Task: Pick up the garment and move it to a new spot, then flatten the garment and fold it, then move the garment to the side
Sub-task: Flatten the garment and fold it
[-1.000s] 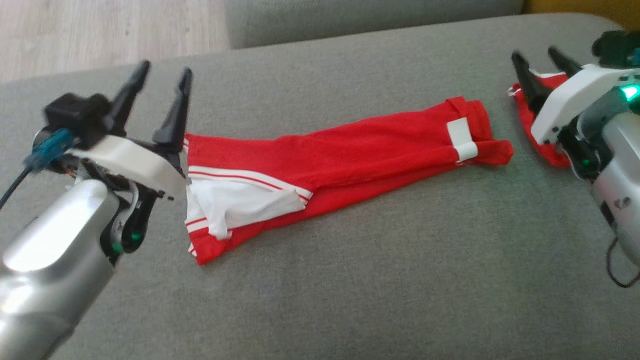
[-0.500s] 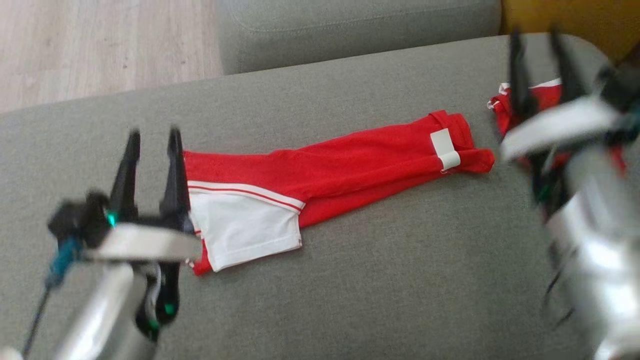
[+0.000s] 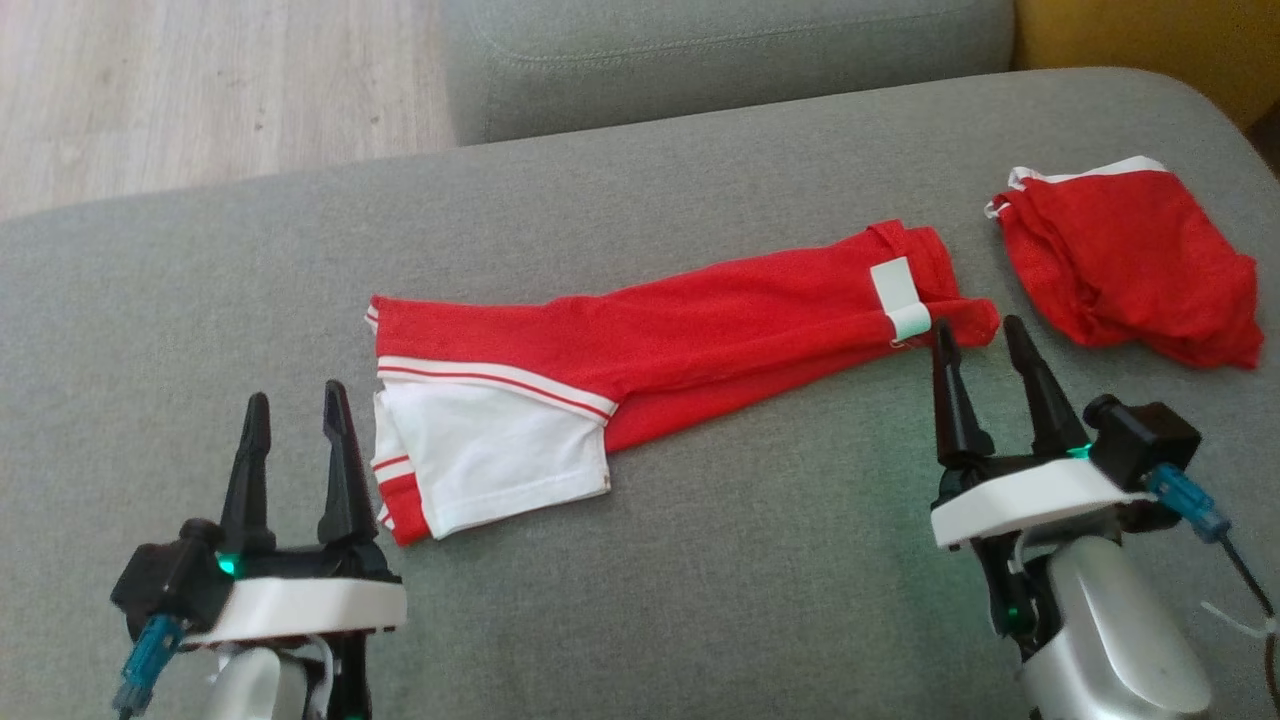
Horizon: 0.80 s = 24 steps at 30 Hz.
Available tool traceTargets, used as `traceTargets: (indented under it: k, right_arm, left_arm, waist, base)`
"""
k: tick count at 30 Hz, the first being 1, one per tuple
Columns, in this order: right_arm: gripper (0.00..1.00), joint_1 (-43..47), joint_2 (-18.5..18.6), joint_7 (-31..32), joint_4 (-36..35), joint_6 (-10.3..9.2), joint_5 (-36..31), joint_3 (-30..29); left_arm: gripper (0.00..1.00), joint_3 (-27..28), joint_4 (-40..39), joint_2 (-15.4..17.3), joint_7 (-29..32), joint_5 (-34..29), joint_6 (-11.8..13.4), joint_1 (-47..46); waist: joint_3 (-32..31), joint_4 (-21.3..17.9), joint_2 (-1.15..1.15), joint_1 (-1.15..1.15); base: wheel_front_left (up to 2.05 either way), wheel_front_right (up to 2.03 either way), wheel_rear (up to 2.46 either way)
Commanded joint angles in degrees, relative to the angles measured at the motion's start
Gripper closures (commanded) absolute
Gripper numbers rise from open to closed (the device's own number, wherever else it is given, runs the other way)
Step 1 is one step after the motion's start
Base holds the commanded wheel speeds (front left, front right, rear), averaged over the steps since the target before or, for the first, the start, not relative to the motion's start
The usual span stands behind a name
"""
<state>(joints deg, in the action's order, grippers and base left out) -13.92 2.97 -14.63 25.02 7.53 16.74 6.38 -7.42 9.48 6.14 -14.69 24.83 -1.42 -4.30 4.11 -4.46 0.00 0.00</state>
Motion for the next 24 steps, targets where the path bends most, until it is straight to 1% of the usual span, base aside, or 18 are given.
traceTargets:
  k: [1,6,7,10,16,20,24]
  right_arm:
    - [0.00,-2.7,-0.1,-0.4,-2.2,-0.04,0.1,0.8]
    - [0.00,-6.1,-0.1,-0.4,-1.3,-0.04,-1.5,-0.8]
    - [0.00,-7.0,-0.1,-0.4,-0.3,-0.04,-2.1,-1.5]
    - [0.00,-10.4,-0.1,1.5,5.0,-0.04,-6.9,-4.8]
    - [0.00,-16.9,-0.1,4.2,15.7,-0.04,-11.3,-12.4]
    - [0.00,-20.7,-0.1,5.0,22.3,-0.04,-16.4,-19.9]
    - [0.00,-23.6,-0.1,5.9,27.5,-0.04,-22.8,-27.9]
  left_arm:
    - [0.00,3.0,-1.3,-0.2,-0.3,-1.5,-1.0,-2.8]
    - [0.00,4.6,-0.5,-1.6,-0.3,-4.2,-3.1,-4.6]
    - [0.00,4.6,-0.3,-1.8,-0.3,-4.6,-3.5,-4.9]
    - [0.00,4.4,0.2,-2.2,-0.3,-5.5,-4.3,-5.8]
    - [0.00,2.5,0.9,-2.9,-0.3,-6.0,-5.3,-7.3]
    - [0.00,1.6,1.1,-3.1,-0.3,-6.1,-5.6,-8.1]
    - [0.00,0.9,1.5,-3.2,-0.3,-6.1,-5.8,-8.7]
  waist:
    - [0.6,0.4,0.00,0.00]
    - [2.1,1.6,0.00,0.00]
    - [2.5,1.8,0.00,0.00]
    - [3.4,2.8,0.00,0.00]
    - [5.1,5.4,0.00,0.00]
    - [6.5,6.9,0.00,0.00]
    - [7.7,8.1,0.00,0.00]
  base:
    - [0.00,0.00,0.00]
    - [0.00,0.00,0.00]
    - [0.00,0.00,0.00]
    - [0.00,0.00,0.00]
    - [0.00,0.00,0.00]
    - [0.00,0.00,0.00]
    - [0.00,0.00,0.00]
